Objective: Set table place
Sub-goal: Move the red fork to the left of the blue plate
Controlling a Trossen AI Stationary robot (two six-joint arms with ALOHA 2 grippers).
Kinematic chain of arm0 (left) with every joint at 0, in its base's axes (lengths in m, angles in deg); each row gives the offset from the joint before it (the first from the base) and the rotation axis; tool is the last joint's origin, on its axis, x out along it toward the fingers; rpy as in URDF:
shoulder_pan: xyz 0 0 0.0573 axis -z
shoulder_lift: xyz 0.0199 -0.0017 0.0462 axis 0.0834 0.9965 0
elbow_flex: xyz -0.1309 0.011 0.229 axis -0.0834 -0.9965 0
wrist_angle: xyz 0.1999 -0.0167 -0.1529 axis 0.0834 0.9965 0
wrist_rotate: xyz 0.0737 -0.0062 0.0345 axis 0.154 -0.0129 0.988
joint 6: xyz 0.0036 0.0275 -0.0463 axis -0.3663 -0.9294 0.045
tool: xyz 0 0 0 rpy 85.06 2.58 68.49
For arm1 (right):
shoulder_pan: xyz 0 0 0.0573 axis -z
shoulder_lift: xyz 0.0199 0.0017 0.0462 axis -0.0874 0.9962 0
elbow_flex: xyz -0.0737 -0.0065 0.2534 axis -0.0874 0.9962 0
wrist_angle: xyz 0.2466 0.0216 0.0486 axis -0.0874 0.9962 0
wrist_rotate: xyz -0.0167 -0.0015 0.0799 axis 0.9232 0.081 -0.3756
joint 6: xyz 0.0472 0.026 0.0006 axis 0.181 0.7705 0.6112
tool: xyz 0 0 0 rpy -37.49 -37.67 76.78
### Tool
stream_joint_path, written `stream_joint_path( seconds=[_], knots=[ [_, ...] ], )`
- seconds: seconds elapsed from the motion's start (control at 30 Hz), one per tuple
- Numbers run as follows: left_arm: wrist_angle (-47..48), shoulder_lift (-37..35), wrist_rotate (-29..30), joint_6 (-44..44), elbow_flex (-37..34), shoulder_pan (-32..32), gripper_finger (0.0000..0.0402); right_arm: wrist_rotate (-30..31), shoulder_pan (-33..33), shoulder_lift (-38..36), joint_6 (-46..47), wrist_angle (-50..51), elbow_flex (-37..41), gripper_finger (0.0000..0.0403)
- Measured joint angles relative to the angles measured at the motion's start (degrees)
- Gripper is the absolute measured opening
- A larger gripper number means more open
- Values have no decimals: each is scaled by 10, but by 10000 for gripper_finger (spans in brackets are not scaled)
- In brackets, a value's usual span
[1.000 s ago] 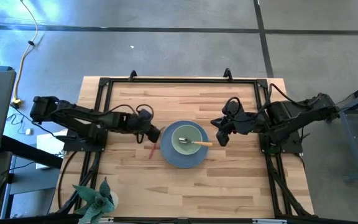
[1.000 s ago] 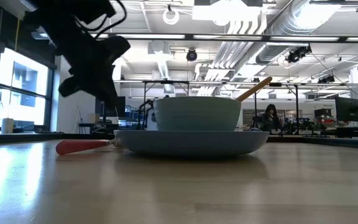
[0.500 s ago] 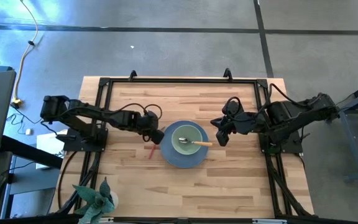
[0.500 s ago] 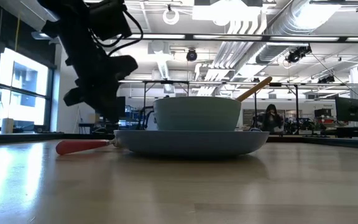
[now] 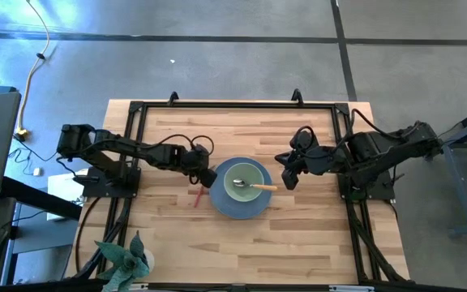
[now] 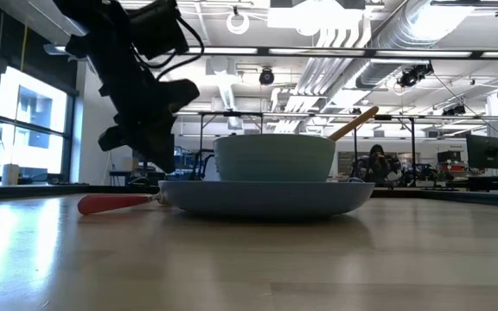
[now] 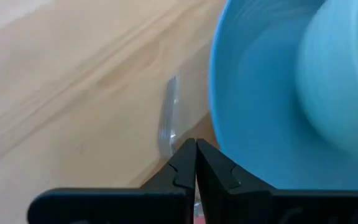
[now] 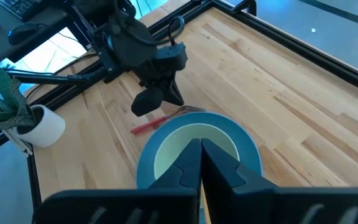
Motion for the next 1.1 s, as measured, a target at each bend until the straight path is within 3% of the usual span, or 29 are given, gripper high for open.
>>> stream_joint_path(
  seconds=[0.3, 0.6, 0.83, 1.1],
  knots=[
    [-24, 45, -17, -4, -1, 0, 0, 1, 0, 0, 5, 0, 0, 0],
    [47, 45, 17, 15, -1, 0, 0, -3, 0, 0, 15, 0, 0, 0],
    [34, 35, 19, 17, 7, 0, 0, -5, 0, 0, 13, 0, 0, 0],
    [208, 29, -1, 18, 62, 39, 0, -9, 0, 0, 13, 5, 0, 0]
  ],
)
